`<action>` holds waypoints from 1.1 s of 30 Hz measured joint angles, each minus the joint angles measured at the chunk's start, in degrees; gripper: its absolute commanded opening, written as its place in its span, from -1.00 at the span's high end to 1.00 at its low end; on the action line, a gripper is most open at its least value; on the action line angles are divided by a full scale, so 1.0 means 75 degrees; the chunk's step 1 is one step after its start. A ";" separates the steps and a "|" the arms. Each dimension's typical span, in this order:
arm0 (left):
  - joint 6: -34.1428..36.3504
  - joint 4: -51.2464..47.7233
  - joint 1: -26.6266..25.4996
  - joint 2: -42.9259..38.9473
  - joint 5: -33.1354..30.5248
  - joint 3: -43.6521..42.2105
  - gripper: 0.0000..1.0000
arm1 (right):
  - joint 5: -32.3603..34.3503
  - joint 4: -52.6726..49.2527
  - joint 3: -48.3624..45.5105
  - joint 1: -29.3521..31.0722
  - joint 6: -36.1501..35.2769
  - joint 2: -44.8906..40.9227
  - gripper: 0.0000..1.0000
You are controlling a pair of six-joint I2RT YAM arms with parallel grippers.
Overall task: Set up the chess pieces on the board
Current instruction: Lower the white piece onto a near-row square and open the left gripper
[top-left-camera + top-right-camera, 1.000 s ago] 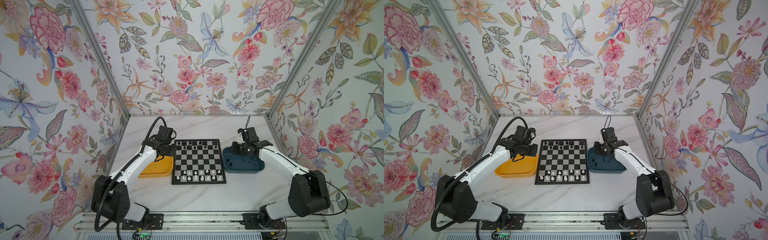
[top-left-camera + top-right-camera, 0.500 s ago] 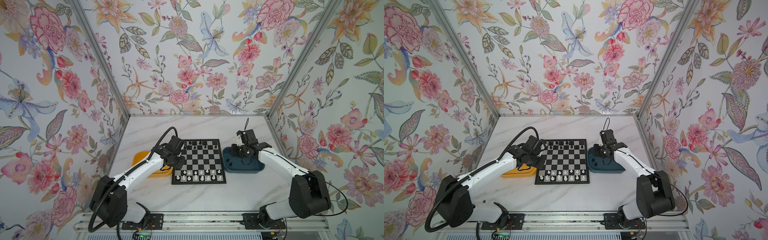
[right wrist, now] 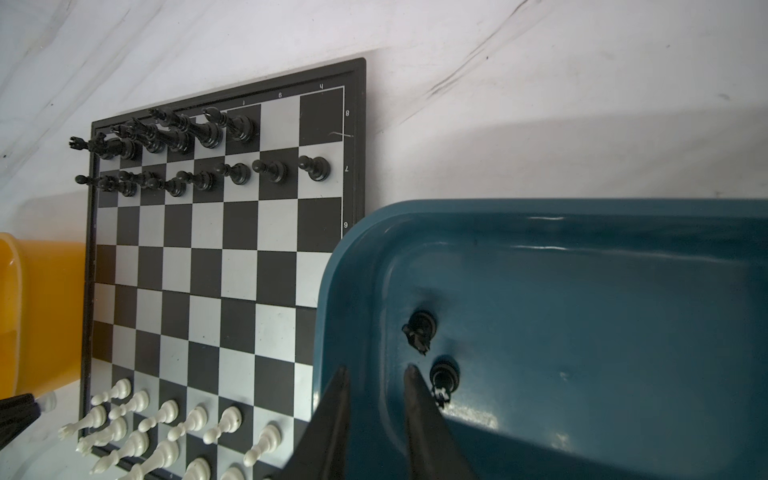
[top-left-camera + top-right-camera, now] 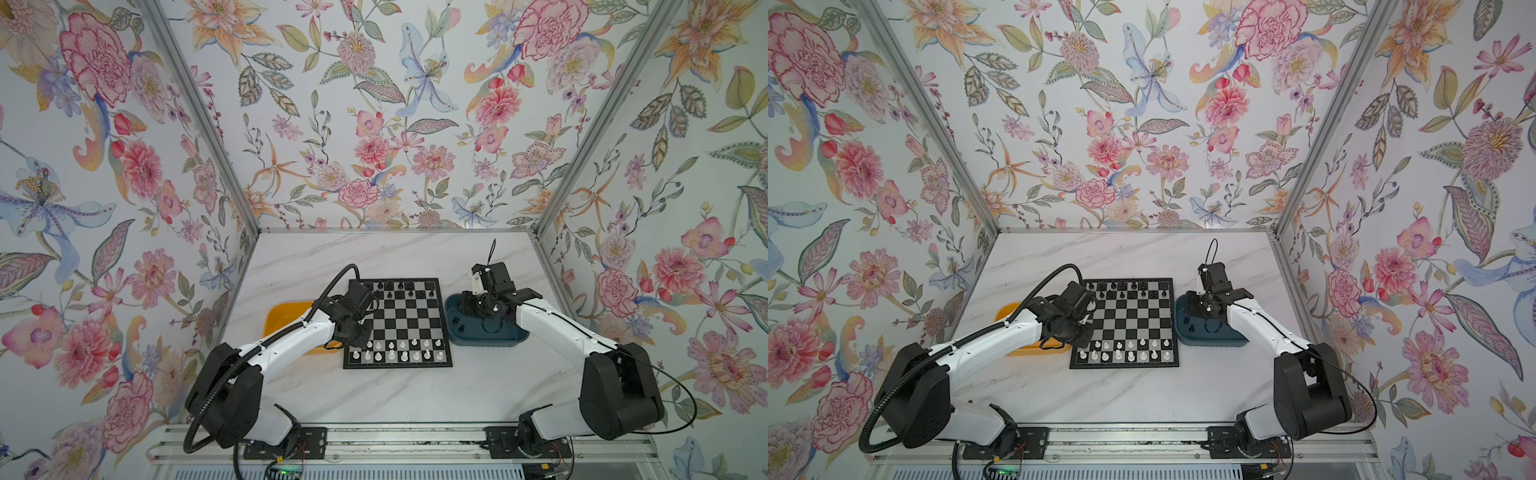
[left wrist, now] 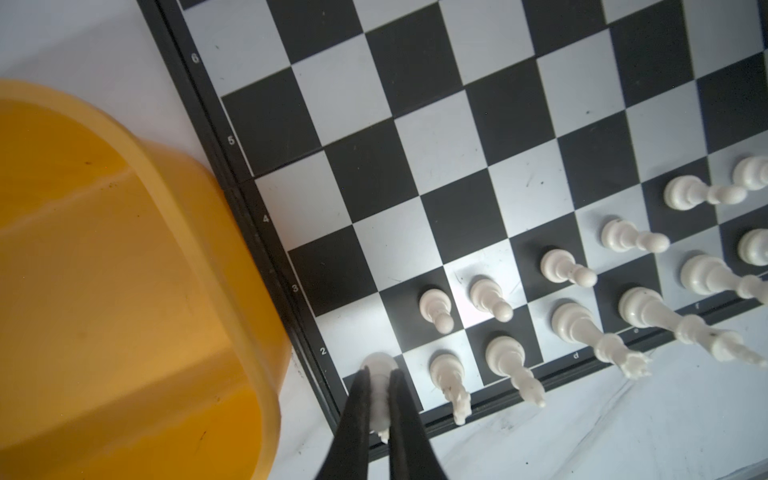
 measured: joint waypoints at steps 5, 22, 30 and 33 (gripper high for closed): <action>-0.0003 0.0015 0.0000 0.0233 -0.0125 -0.0082 0.79 | 0.0000 0.0032 0.0000 0.0000 0.0000 -0.0029 0.50; -0.0087 0.0358 0.0000 0.0629 -0.0338 -0.0315 0.77 | 0.0000 0.0064 -0.0003 0.0003 0.0000 -0.0032 0.49; -0.0090 0.0420 0.0003 0.0635 -0.0335 -0.0364 0.68 | 0.0000 0.0067 -0.0009 0.0003 0.0000 -0.0032 0.50; -0.0137 0.0420 0.0003 0.0638 -0.0335 -0.0367 0.61 | 0.0000 0.0082 -0.0047 0.0003 0.0000 -0.0035 0.50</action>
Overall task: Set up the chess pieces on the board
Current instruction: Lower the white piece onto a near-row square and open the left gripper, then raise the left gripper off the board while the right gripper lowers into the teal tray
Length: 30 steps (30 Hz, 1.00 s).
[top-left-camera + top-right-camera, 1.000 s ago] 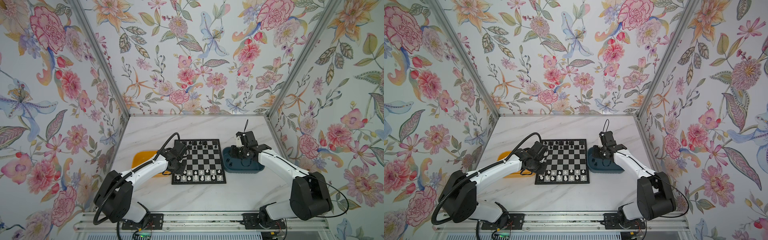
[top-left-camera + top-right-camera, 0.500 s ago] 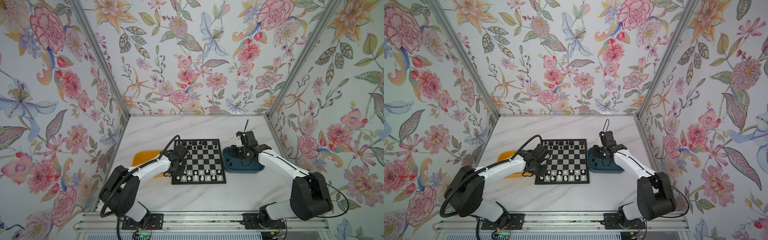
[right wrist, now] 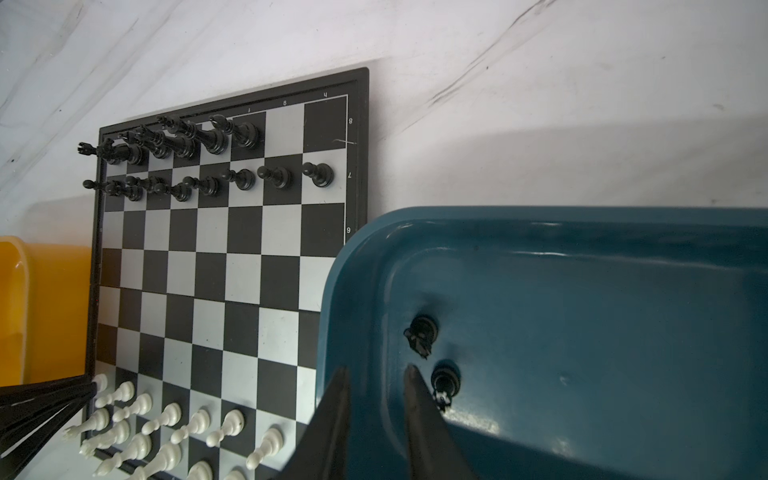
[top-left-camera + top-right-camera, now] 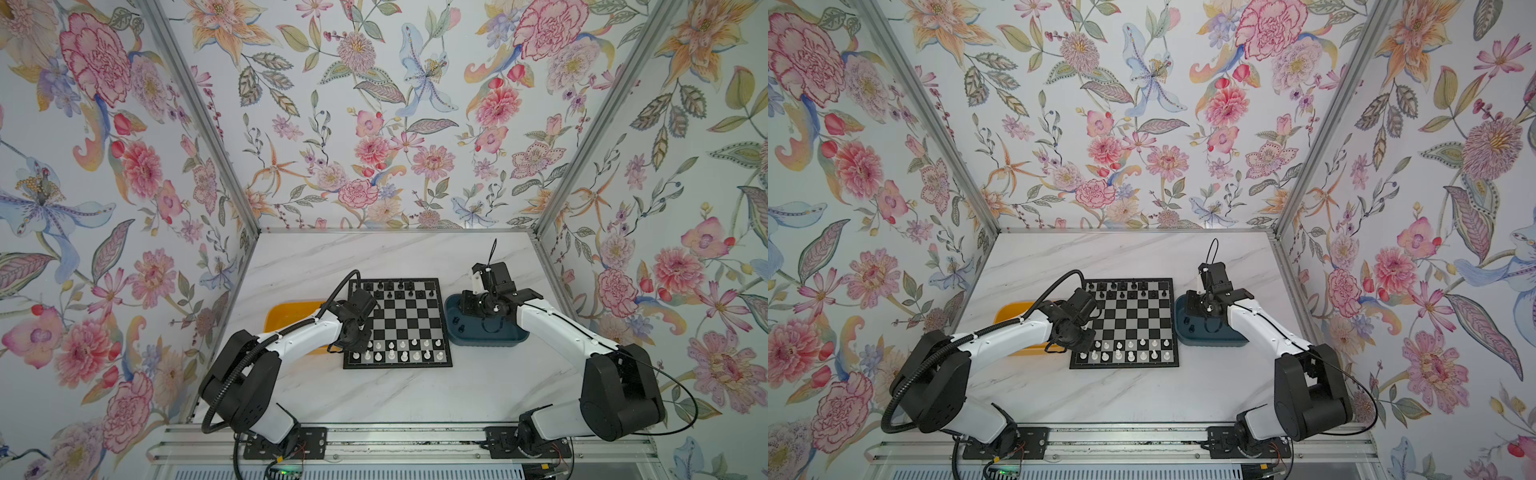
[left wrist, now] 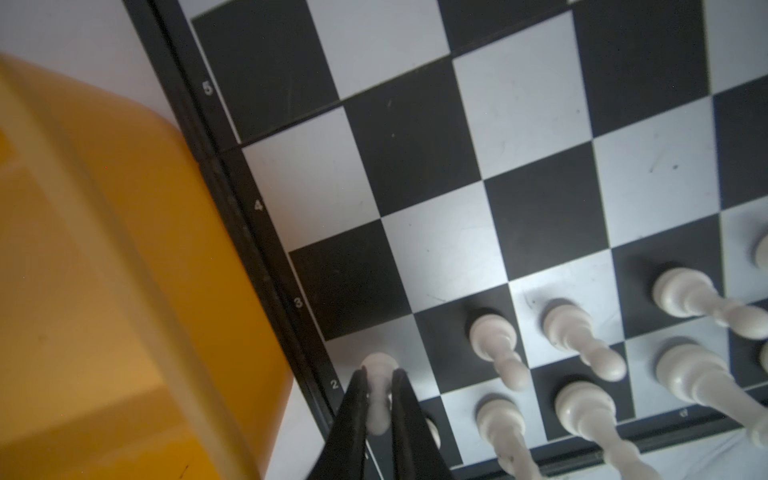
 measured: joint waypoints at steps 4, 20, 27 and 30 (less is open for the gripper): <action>-0.0009 0.0000 -0.0003 0.0003 -0.0003 0.0000 0.52 | 0.0000 -0.0012 -0.0052 0.0000 0.0000 -0.0017 0.49; -0.0035 -0.0493 0.0000 -0.0061 -0.0533 0.1005 0.46 | 0.0035 -0.0058 -0.0050 -0.0006 0.0000 -0.0318 0.48; 0.0125 -0.0938 0.0023 -0.0128 -0.1597 0.2722 0.47 | 0.0117 -0.0402 0.0093 -0.0230 -0.0012 -0.0437 0.47; 0.0289 -0.0839 0.0122 -0.0187 -0.2101 0.3226 0.47 | 0.0163 -0.0595 0.0259 -0.0356 -0.0070 -0.0440 0.46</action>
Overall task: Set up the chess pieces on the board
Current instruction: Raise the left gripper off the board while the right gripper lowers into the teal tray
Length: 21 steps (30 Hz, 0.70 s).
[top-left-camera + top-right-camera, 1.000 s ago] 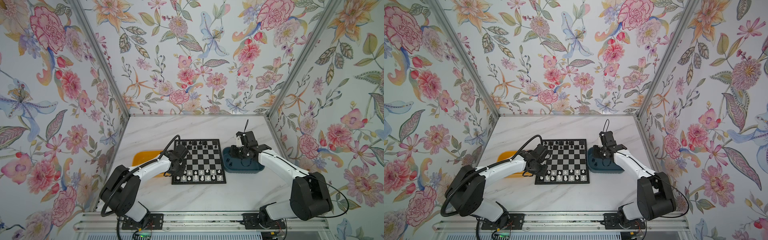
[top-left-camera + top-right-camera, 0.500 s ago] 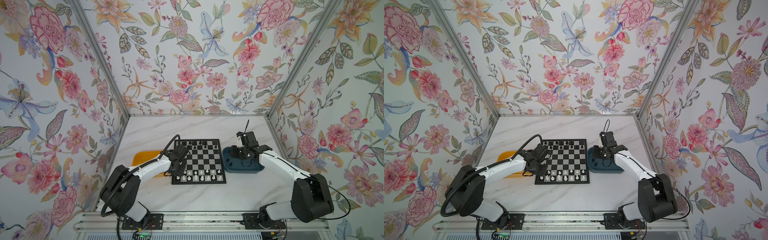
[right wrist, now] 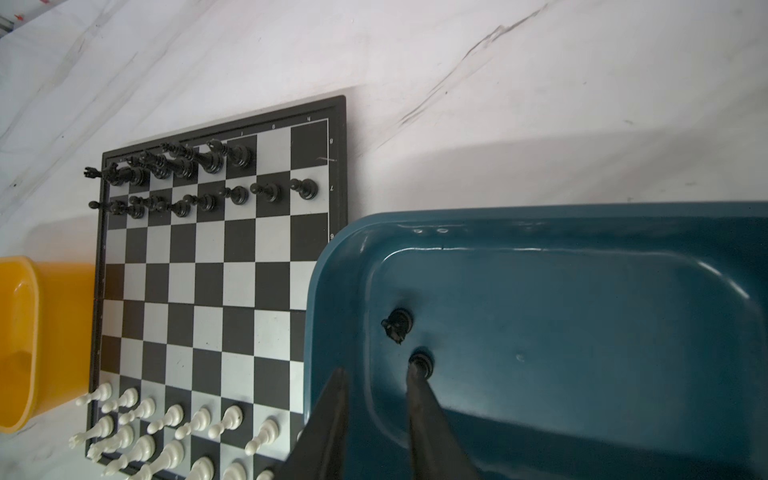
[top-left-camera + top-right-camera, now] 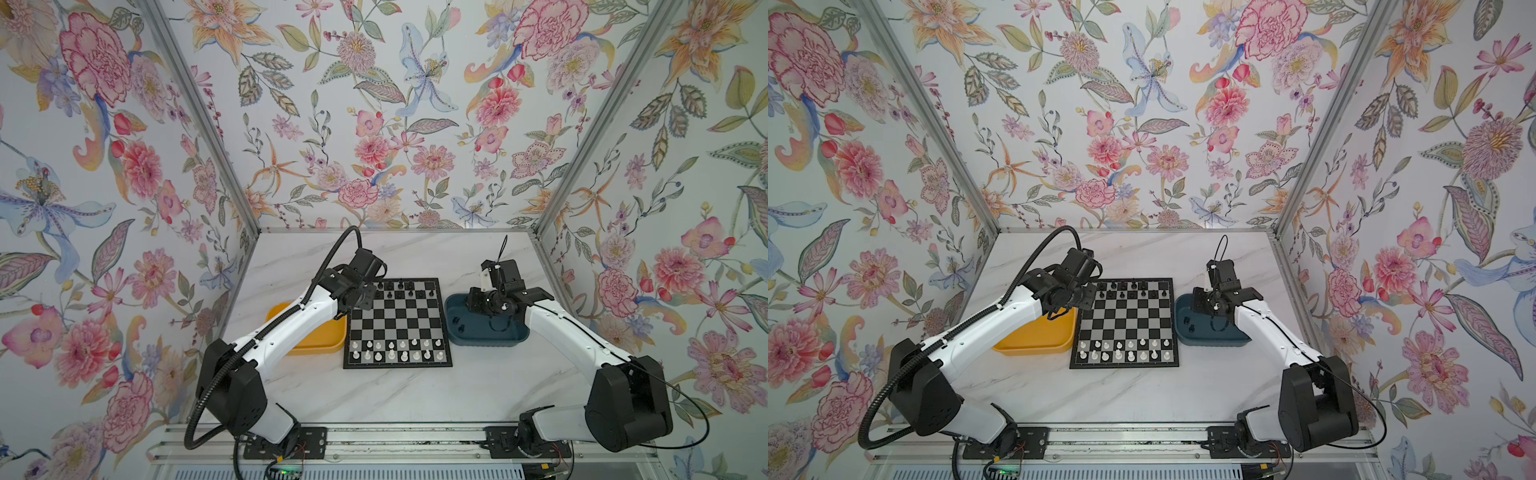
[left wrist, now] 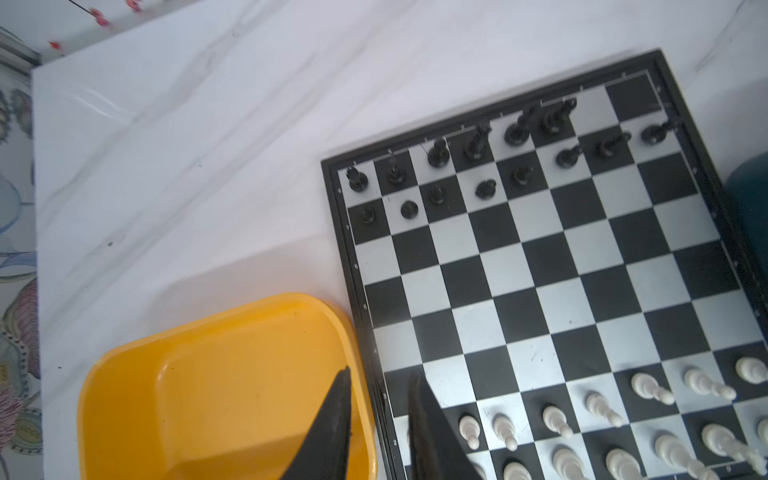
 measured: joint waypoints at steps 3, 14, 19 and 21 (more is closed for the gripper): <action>0.0152 0.0420 0.0306 -0.0134 -0.0367 0.0050 0.48 | 0.0064 -0.0251 0.0175 -0.0061 -0.0085 0.0000 0.44; 0.0667 0.3465 0.1559 -0.0664 -0.0825 -0.0892 0.35 | 0.0184 -0.1236 0.0469 -0.0184 -0.0259 0.0358 0.41; 0.0801 0.4689 0.1647 -0.0679 -0.0903 -0.1183 0.32 | 0.0090 -0.1670 0.0729 -0.0184 -0.0318 0.1070 0.42; 0.0860 0.5115 0.1667 -0.0618 -0.0906 -0.1183 0.32 | 0.0009 -0.1821 0.0796 -0.0184 -0.0344 0.1265 0.42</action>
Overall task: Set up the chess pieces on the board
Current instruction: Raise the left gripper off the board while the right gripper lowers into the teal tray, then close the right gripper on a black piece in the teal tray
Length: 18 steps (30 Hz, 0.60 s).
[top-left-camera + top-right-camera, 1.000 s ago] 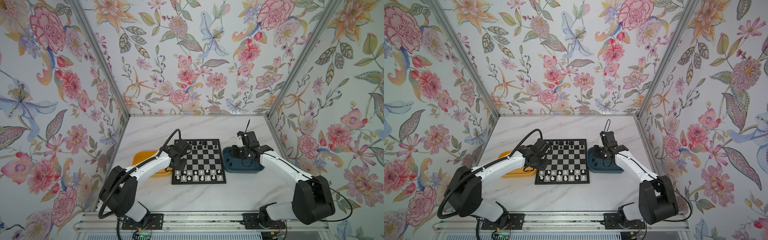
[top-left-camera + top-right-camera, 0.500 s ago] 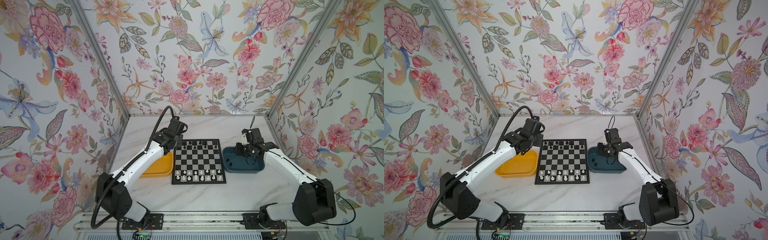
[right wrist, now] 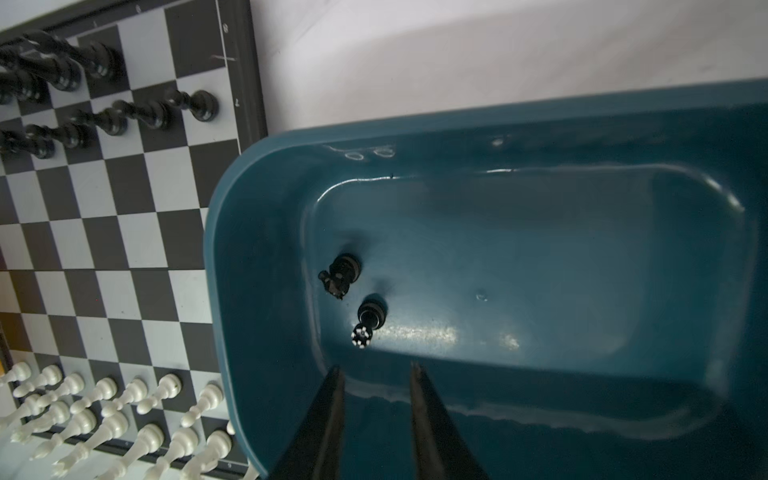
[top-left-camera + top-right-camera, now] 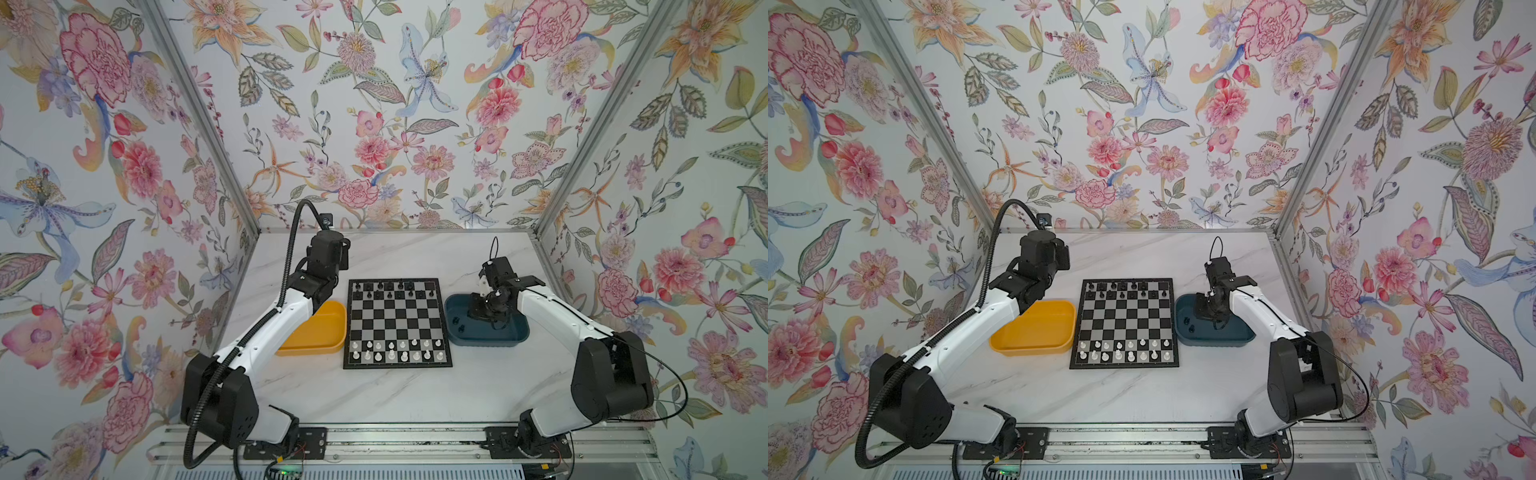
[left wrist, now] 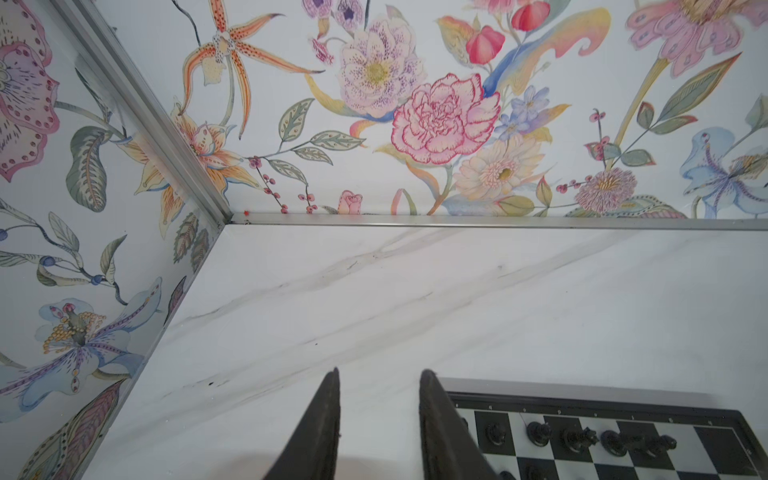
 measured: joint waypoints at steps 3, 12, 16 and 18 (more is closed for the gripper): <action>0.0064 0.0452 0.0047 0.0184 0.0000 0.0003 0.32 | -0.0082 -0.0163 0.0017 0.0000 -0.0026 0.0157 0.42; 0.0204 0.1046 0.0181 0.0627 0.0012 0.0017 0.31 | -0.0227 -0.0373 0.0204 0.0146 -0.0020 0.0519 0.37; 0.0204 0.1195 0.0198 0.0627 0.0017 0.0017 0.30 | -0.0221 -0.0411 0.0361 0.0303 -0.0026 0.0731 0.33; 0.0204 0.1256 0.0207 0.0627 0.0029 0.0017 0.30 | -0.0221 -0.0425 0.0522 0.0376 -0.0029 0.0825 0.32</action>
